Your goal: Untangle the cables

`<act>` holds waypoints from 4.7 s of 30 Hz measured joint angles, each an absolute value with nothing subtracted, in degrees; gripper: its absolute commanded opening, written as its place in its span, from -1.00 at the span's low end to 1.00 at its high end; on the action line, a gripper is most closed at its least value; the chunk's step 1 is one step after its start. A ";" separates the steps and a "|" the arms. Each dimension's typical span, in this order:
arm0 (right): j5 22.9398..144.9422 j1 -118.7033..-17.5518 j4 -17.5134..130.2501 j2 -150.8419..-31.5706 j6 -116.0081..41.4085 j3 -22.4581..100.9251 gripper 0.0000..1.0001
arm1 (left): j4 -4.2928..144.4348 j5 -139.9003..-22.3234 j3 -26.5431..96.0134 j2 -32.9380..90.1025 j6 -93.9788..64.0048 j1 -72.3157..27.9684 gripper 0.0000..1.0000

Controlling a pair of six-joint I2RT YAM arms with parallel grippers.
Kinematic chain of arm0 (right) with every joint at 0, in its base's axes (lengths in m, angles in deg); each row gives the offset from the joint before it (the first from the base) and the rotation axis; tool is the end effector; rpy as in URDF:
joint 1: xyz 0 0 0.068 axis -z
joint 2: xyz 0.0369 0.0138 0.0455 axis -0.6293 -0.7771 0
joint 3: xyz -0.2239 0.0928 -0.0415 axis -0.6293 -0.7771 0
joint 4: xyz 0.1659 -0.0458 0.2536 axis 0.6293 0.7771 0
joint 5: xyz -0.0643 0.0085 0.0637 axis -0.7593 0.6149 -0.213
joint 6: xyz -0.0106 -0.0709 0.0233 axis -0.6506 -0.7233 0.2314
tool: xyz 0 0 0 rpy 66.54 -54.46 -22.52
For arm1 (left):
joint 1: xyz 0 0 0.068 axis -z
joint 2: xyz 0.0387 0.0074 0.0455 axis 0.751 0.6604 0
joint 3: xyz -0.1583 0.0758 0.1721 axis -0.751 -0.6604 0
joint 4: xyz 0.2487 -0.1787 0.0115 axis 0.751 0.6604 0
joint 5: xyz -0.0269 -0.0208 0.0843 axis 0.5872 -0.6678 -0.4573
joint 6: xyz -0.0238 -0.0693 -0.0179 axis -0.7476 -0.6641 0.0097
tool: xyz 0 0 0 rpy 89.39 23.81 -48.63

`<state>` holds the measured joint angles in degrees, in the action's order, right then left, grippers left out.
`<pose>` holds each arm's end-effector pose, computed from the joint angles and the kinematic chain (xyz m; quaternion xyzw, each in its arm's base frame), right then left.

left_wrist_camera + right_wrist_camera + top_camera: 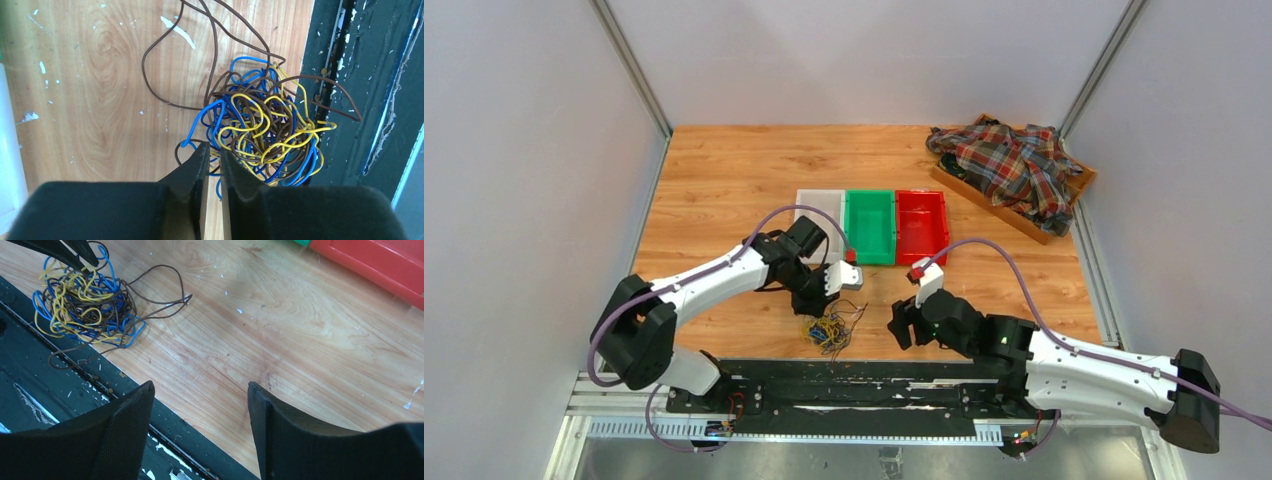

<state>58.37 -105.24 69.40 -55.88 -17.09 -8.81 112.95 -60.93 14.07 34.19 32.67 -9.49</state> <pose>0.1251 0.2358 0.1776 -0.2182 0.8385 0.2558 0.4289 0.2220 -0.2201 0.1324 0.6164 0.7307 -0.2464 0.1593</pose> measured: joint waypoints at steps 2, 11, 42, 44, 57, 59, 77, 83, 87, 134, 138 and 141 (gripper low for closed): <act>58.32 -105.24 68.59 -55.95 -17.15 -8.78 0.36 | 112.95 -60.71 14.07 34.69 33.32 -9.08 -0.90; 58.04 -105.81 56.11 -61.98 -19.82 -8.43 0.48 | 117.91 -61.98 19.56 27.17 29.50 -8.75 -0.99; 48.09 -108.34 60.20 -49.68 -14.92 -12.63 0.45 | 125.95 -55.24 28.34 42.89 49.89 -8.66 -0.12; 48.03 -108.36 60.64 -50.55 -14.90 -12.63 0.44 | 126.33 -55.20 28.34 43.61 50.98 -8.62 -0.20; 48.03 -108.36 60.75 -50.24 -14.25 -12.65 0.37 | 125.89 -56.34 28.56 47.76 52.12 -7.90 -0.99; 48.03 -108.36 60.29 -49.92 -13.96 -13.00 0.42 | 125.56 -57.47 28.56 47.67 51.11 -7.51 -0.99; 47.37 -109.11 43.57 -63.49 -22.18 -9.94 0.69 | 124.10 -69.12 28.34 23.39 22.31 -7.22 -0.99; 47.98 -111.27 34.56 -71.03 -26.20 -3.71 0.70 | 126.52 -69.23 30.57 20.66 15.86 -7.22 -0.99; 48.81 -112.39 30.56 -75.64 -27.95 -0.74 0.71 | 127.75 -68.79 32.37 18.85 14.18 -7.22 -0.99; 47.02 -110.86 10.52 -104.49 -30.55 -0.35 0.58 | 143.05 -71.11 86.59 26.45 24.12 -7.18 -0.99; 45.23 -110.86 10.58 -104.47 -30.20 -2.88 0.63 | 142.98 -75.55 92.08 28.94 26.22 -7.18 -0.99; 44.12 -110.70 11.39 -101.96 -30.73 -4.57 0.69 | 142.89 -76.58 91.84 29.07 26.59 -7.18 -0.99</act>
